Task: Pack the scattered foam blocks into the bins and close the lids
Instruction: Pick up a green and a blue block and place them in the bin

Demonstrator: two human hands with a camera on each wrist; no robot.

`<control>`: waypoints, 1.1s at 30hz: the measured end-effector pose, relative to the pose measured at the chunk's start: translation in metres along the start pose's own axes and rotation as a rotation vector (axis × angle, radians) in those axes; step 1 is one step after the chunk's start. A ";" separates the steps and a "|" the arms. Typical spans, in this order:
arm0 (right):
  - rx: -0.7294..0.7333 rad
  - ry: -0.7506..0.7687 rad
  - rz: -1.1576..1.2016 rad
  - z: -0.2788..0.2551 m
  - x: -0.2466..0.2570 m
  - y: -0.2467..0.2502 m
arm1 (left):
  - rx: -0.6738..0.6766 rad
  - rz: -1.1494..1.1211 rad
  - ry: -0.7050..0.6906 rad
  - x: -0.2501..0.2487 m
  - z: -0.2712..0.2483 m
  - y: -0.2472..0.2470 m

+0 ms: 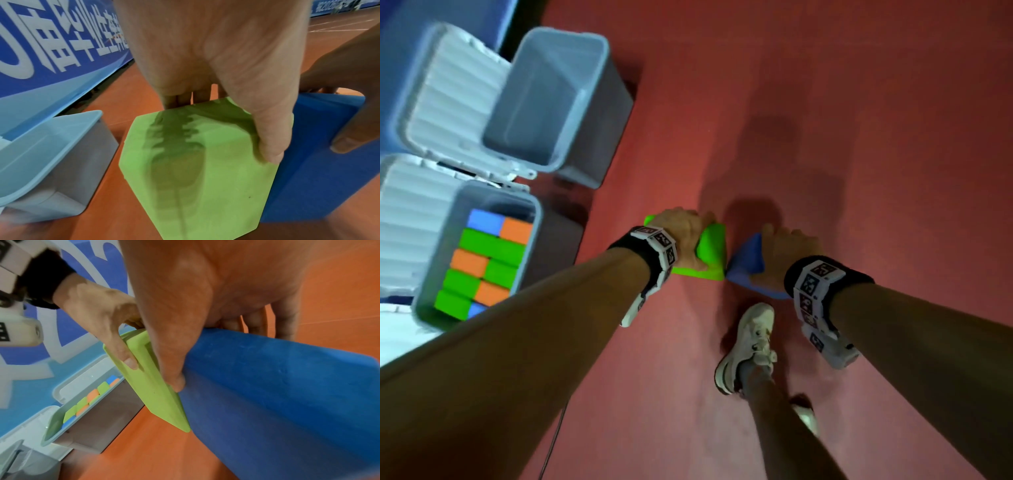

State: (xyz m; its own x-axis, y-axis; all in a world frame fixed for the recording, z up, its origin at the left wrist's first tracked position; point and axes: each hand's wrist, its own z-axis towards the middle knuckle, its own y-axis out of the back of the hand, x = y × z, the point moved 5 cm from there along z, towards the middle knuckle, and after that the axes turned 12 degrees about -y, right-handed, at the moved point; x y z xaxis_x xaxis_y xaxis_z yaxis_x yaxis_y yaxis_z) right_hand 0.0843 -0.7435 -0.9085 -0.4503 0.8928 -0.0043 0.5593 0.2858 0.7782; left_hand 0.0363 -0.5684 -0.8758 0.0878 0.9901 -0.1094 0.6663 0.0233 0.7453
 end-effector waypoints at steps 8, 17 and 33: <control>-0.019 0.051 0.044 0.095 0.098 0.040 | 0.024 -0.025 0.081 0.135 0.016 0.017; -0.017 0.024 0.105 0.159 0.159 0.086 | -0.019 -0.003 0.056 0.234 0.035 0.045; -0.355 0.060 0.288 0.219 0.425 0.256 | -0.128 0.170 0.019 0.520 -0.035 0.155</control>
State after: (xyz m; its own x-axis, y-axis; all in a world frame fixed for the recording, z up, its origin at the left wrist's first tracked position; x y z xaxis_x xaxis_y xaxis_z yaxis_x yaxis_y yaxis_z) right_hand 0.1887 -0.2150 -0.8487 -0.3570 0.8937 0.2718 0.3988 -0.1173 0.9095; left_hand 0.1589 -0.0448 -0.7940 0.1759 0.9837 0.0366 0.5439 -0.1281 0.8293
